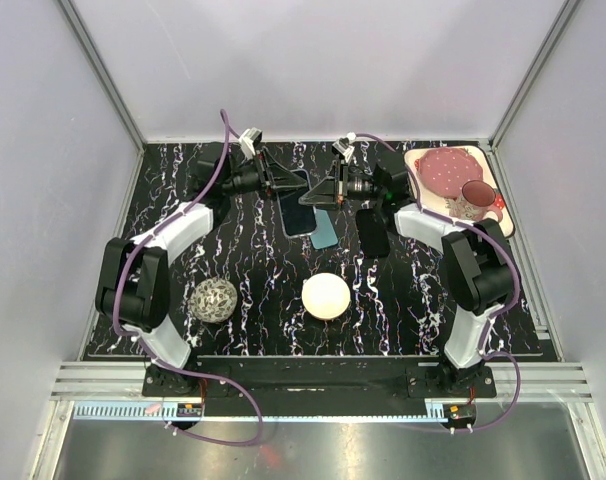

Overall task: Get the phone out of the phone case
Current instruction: Pick up the phone at the center of the board.

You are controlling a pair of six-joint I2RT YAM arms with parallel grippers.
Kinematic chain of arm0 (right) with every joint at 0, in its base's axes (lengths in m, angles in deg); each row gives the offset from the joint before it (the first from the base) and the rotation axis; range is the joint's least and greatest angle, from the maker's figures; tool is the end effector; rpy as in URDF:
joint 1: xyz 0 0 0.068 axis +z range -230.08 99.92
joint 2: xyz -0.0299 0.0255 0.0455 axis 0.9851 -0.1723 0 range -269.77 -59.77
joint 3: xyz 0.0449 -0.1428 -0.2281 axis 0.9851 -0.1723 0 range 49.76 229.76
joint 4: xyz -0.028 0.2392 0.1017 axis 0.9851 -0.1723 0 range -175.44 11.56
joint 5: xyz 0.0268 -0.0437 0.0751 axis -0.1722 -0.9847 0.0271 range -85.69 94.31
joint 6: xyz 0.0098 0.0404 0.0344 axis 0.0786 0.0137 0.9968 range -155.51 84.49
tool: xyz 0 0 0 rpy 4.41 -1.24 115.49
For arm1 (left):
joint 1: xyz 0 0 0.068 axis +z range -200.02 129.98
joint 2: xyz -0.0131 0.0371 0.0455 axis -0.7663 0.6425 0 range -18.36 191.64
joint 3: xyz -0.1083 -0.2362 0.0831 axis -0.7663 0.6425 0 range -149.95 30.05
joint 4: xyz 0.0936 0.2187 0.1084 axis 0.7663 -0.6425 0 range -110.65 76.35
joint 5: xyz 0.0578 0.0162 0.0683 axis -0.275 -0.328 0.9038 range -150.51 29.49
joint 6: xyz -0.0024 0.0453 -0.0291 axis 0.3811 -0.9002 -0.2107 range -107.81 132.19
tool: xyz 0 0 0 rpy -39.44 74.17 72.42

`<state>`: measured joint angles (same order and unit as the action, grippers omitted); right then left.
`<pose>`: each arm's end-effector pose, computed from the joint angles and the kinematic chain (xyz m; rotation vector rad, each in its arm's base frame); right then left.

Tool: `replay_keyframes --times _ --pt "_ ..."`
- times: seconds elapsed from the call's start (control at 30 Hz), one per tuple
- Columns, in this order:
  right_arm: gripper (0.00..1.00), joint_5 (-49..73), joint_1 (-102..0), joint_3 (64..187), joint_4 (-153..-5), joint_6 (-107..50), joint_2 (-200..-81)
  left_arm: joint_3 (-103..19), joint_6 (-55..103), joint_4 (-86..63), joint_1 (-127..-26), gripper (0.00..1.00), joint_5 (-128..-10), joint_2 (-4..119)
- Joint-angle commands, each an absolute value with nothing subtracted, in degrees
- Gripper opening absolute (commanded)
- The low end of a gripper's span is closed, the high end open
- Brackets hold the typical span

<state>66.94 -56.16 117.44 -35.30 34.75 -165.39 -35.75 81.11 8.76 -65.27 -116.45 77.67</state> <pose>0.3631 0.1955 0.2726 -0.3578 1.9309 1.9878 0.3614 -0.1290 0.2918 -0.0712 2.0562 -1.8267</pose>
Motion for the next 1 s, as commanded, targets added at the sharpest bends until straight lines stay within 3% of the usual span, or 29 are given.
replay_keyframes --times 0.0,0.07,0.13,0.17,0.27,0.3,0.4,0.57,0.73,0.97 --pt "0.00 67.4 -55.4 117.7 -30.6 36.5 -165.2 -39.4 82.9 14.2 -65.5 0.22 -117.6 78.0" --pt "0.00 67.3 -55.4 117.6 -32.8 35.3 -165.1 -39.7 83.4 14.2 -65.5 0.02 -117.3 77.6" --pt "0.19 66.4 -55.6 117.7 -38.1 33.3 -164.4 -39.5 83.6 14.2 -65.2 0.00 -116.6 76.7" --pt "0.44 65.3 -55.6 117.4 -40.2 30.8 -164.0 -39.3 83.6 14.2 -65.1 0.00 -116.3 76.4" --pt "0.70 61.8 -56.2 115.9 -48.4 25.4 -161.1 -38.9 83.6 13.3 -64.4 0.00 -115.0 74.4" --pt "0.73 60.7 -56.3 115.2 -49.9 24.5 -159.3 -38.9 83.1 11.6 -63.7 0.00 -114.7 73.8" --pt "0.78 56.0 -57.3 109.6 -50.1 24.8 -155.8 -38.9 81.1 7.1 -62.5 0.00 -112.4 71.0" --pt "0.77 54.1 -57.7 101.0 -32.7 37.3 -154.7 -38.1 80.6 4.9 -61.9 0.00 -108.5 67.2" --pt "0.74 54.2 -57.3 99.5 -18.8 46.4 -157.2 -37.9 81.0 4.5 -61.9 0.00 -106.9 65.6" --pt "0.68 52.6 -56.4 99.3 -14.1 49.1 -156.6 -37.4 81.9 5.6 -61.9 0.00 -106.9 65.2"
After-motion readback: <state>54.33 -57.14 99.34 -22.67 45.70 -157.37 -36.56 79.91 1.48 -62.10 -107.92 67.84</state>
